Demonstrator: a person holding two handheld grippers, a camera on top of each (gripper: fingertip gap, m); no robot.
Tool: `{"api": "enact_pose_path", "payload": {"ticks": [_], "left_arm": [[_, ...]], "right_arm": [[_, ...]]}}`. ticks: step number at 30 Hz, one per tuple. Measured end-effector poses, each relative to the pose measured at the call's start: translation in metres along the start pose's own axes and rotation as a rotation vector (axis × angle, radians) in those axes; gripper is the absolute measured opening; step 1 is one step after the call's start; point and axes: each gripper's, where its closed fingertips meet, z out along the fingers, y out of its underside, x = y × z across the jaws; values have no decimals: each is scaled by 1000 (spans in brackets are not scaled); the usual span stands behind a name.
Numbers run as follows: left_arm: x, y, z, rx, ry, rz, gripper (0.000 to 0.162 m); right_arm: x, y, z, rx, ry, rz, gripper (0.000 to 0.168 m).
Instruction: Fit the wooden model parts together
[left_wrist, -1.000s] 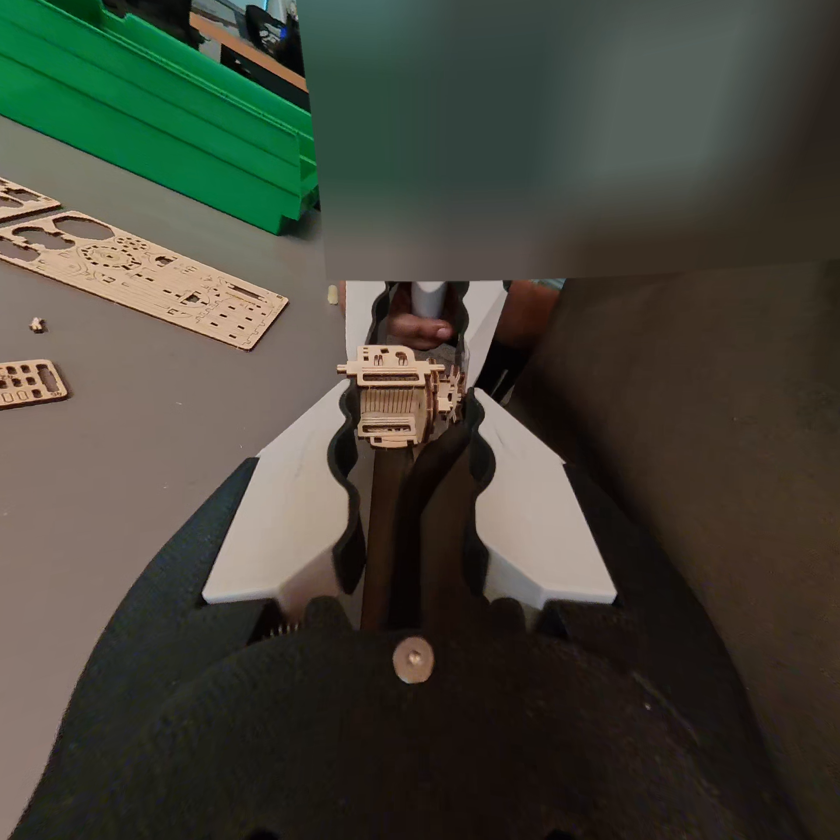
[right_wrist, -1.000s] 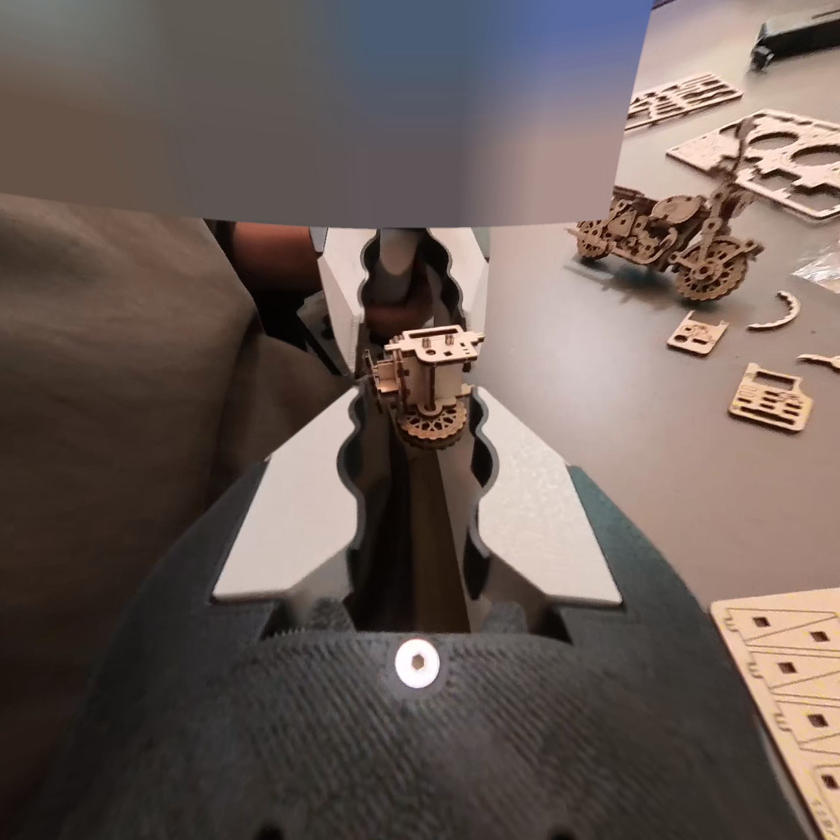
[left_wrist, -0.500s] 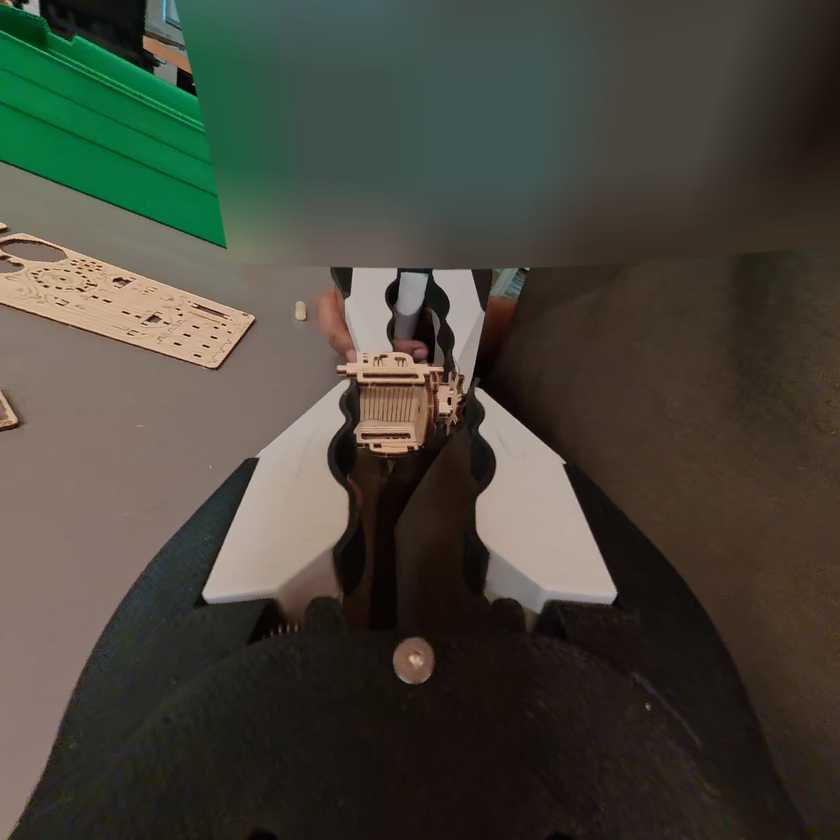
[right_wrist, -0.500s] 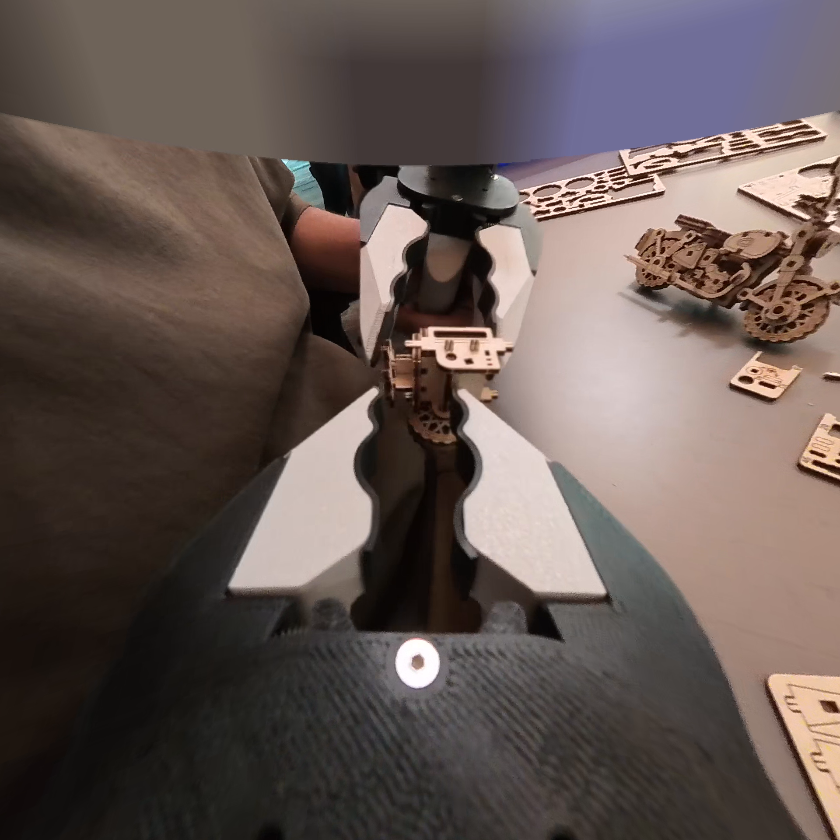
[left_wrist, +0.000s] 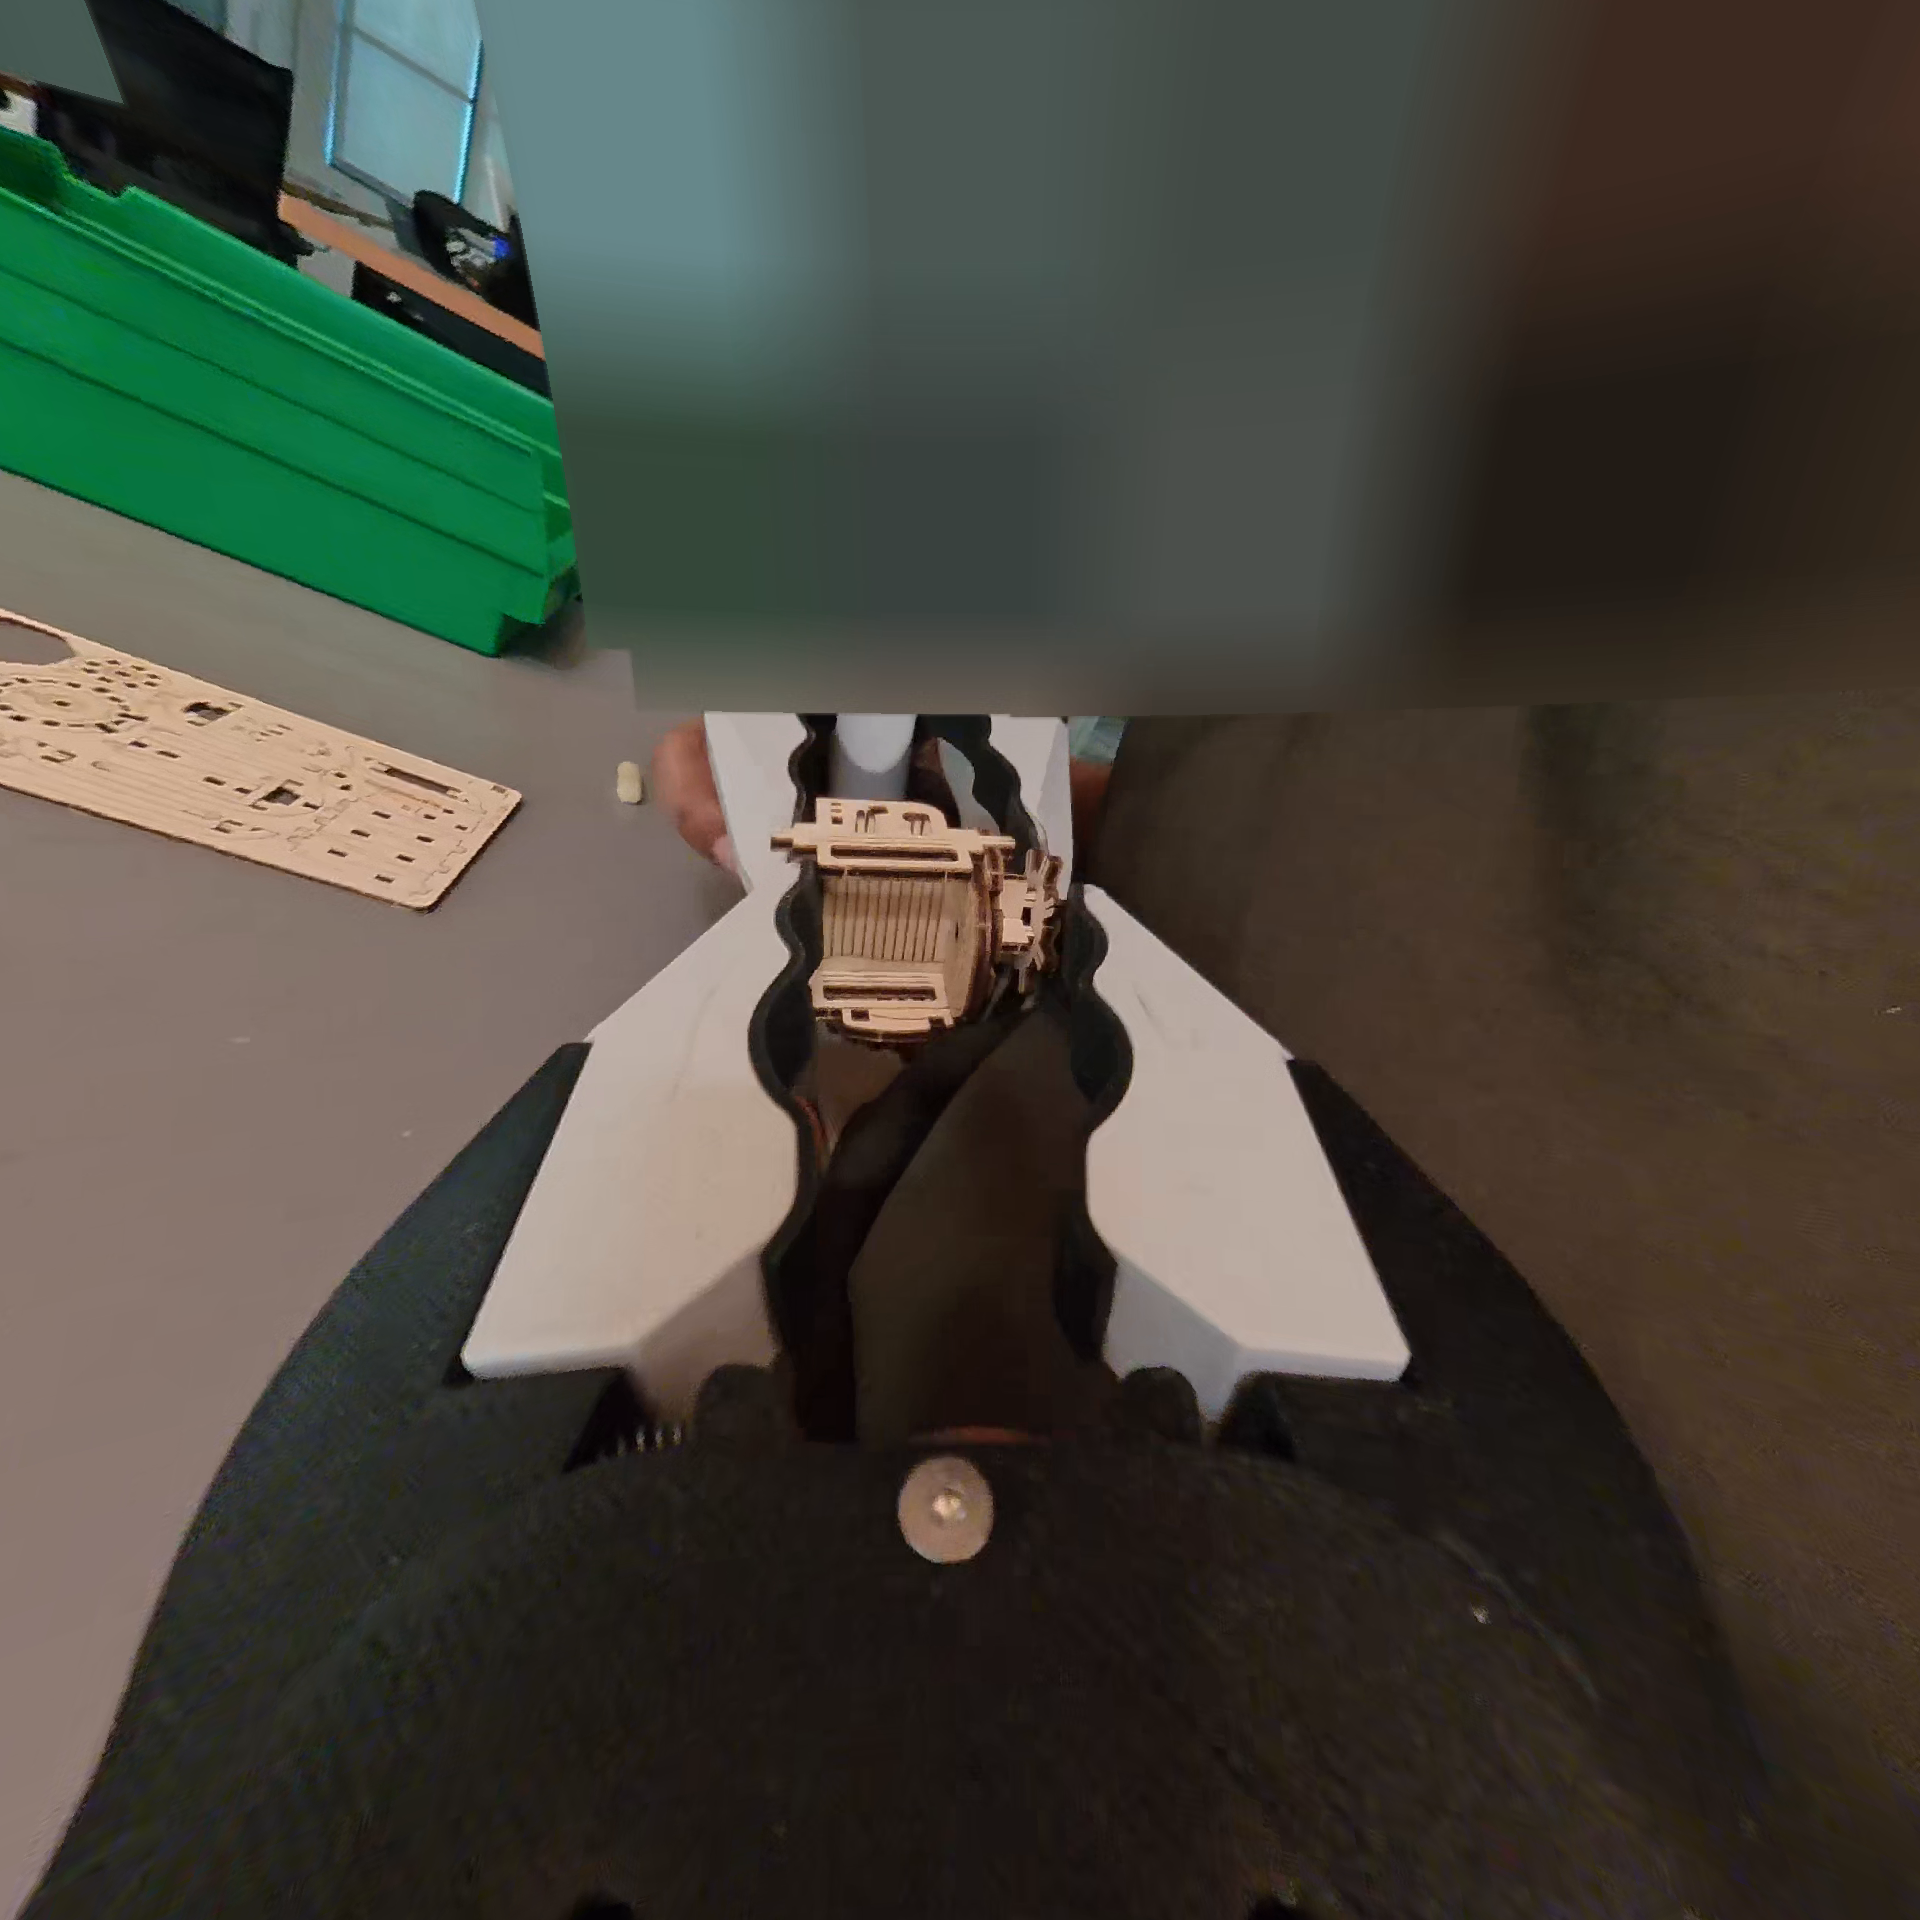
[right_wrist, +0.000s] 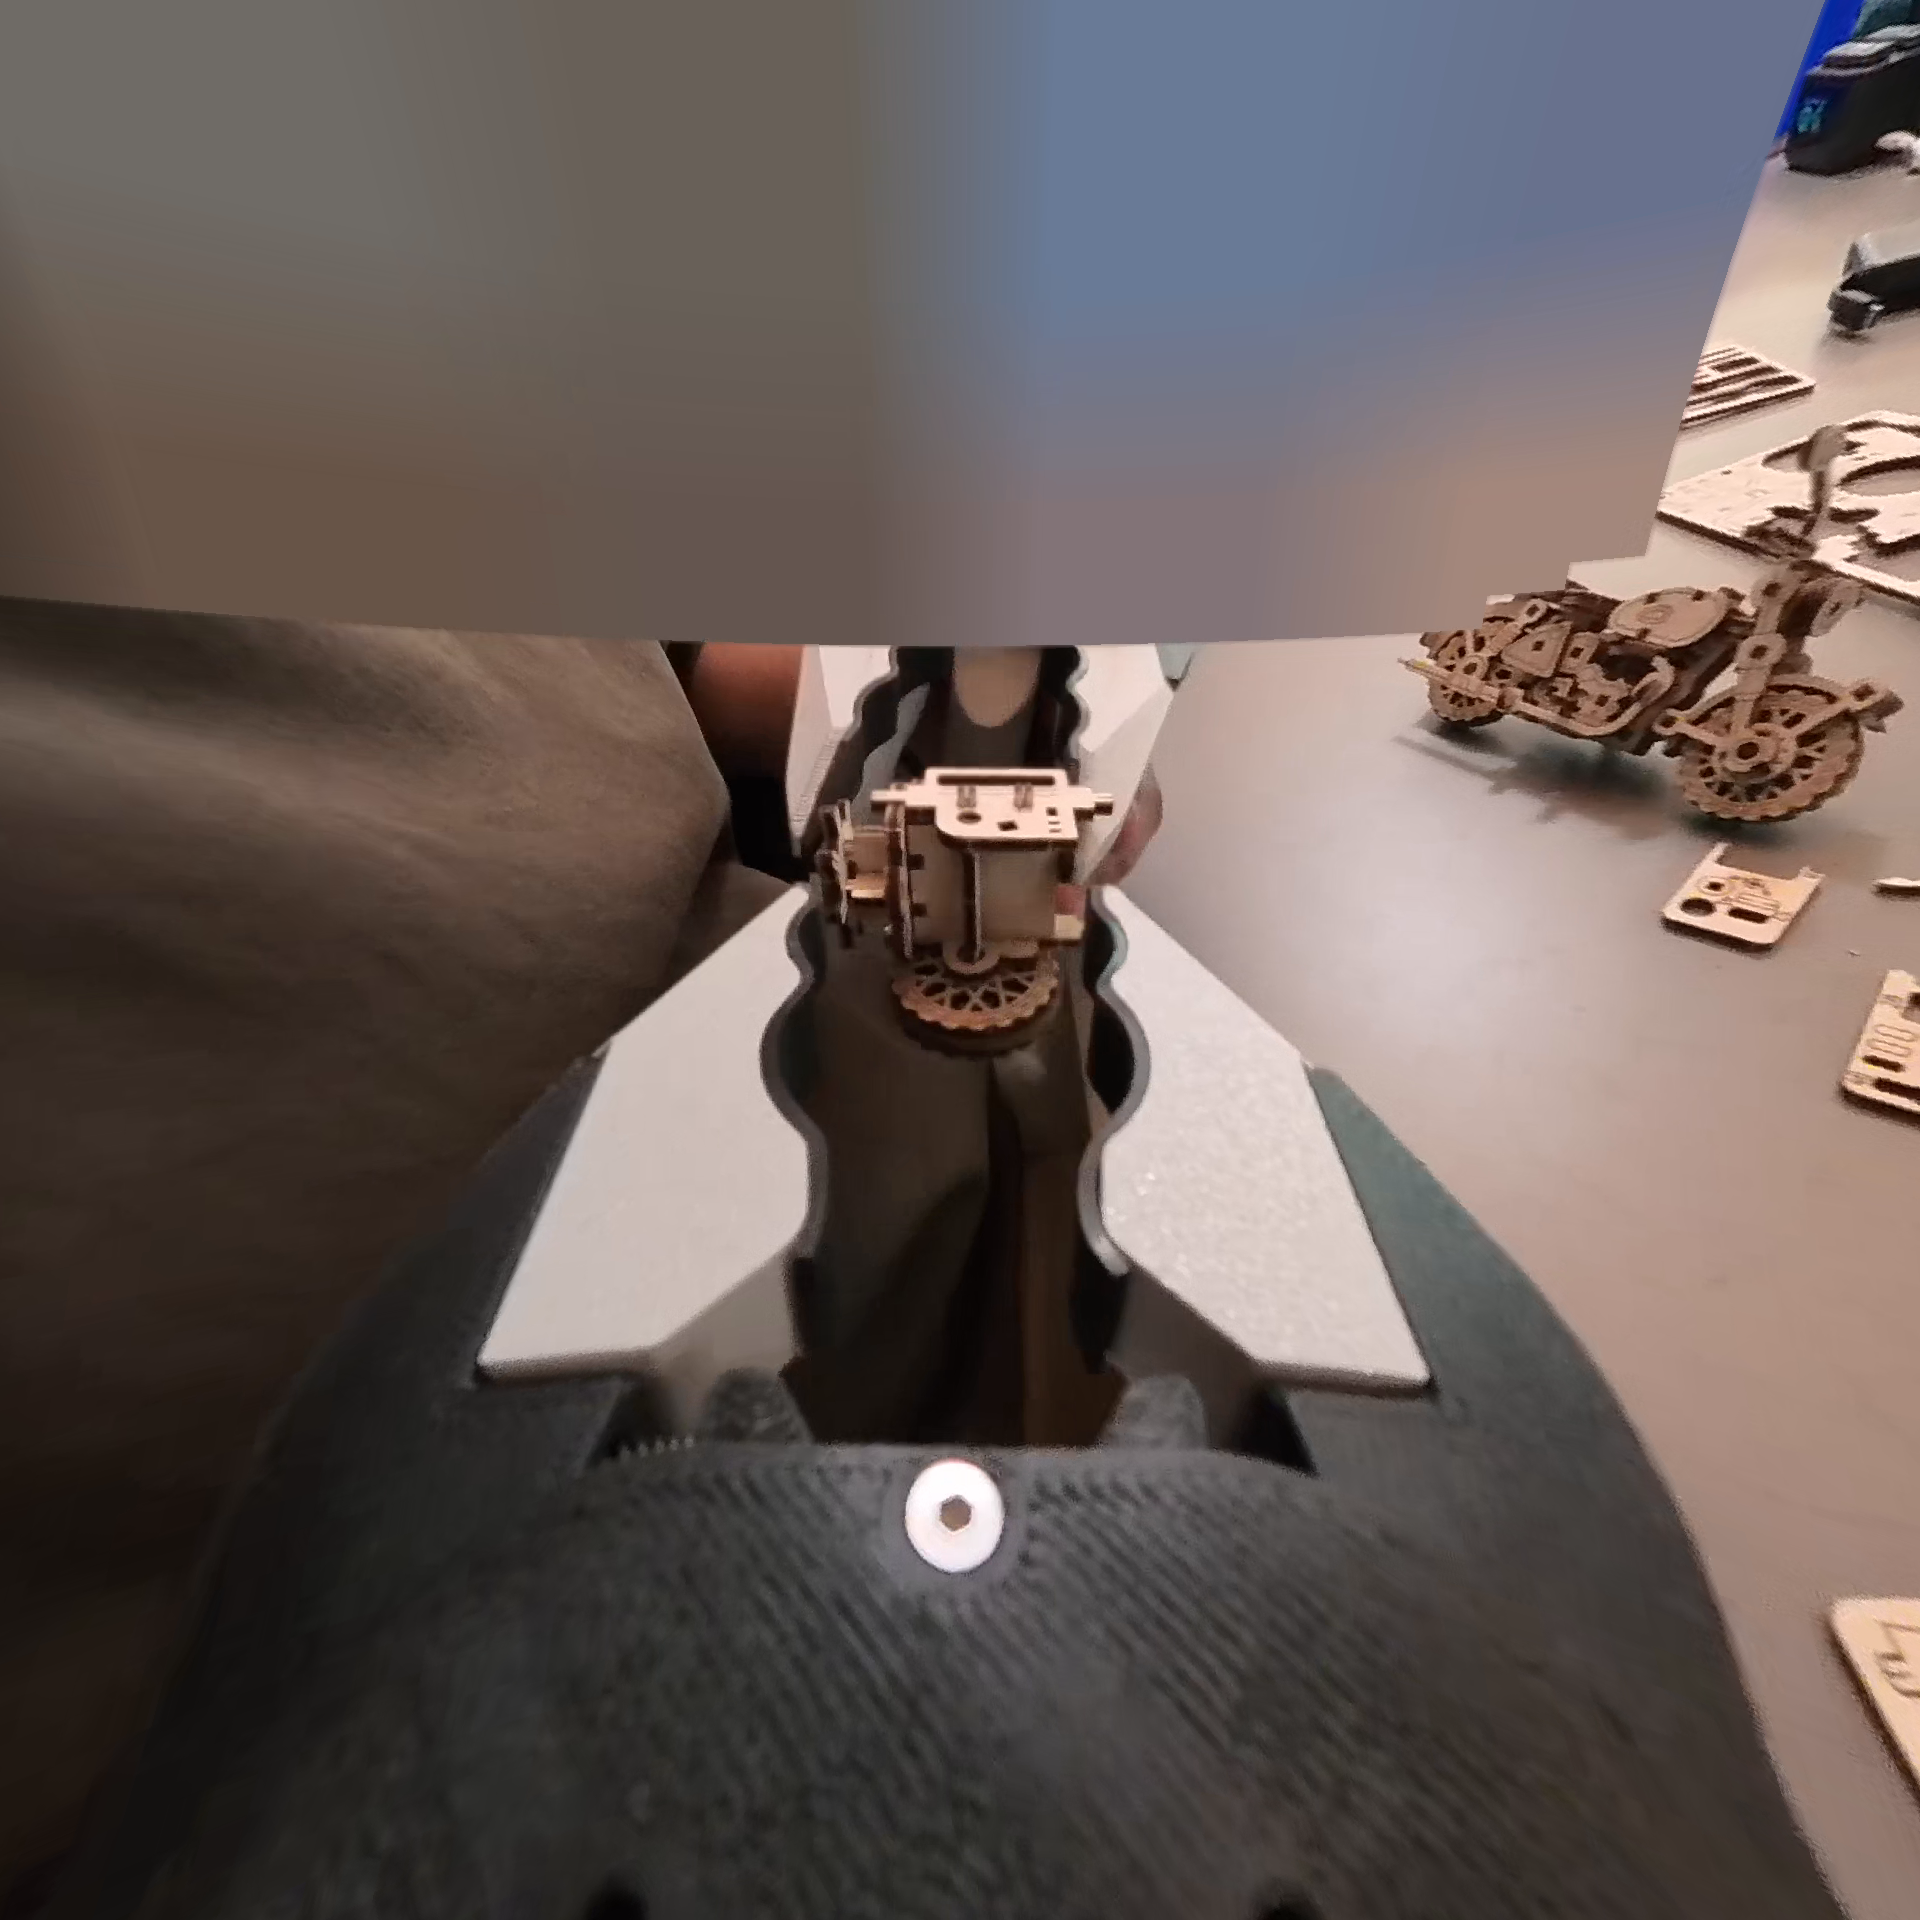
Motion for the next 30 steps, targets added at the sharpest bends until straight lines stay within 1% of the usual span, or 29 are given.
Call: {"api": "enact_pose_path", "payload": {"ticks": [6,10,12,20,30], "left_arm": [[8,-16,3,112,90,-89,44],[5,-22,5,152,93,-120,44],[4,-22,7,151,84,-122,44],[-7,-25,5,172,3,-112,43],[-14,-19,0,129,-92,-45,44]], "right_arm": [[-9,-11,-1,69,-51,59,50],[-9,-17,-3,124,-69,116,51],[-6,-17,-4,128,-56,120,48],[5,-19,-5,146,-1,121,47],[14,-19,-5,155,31,118,46]]}}
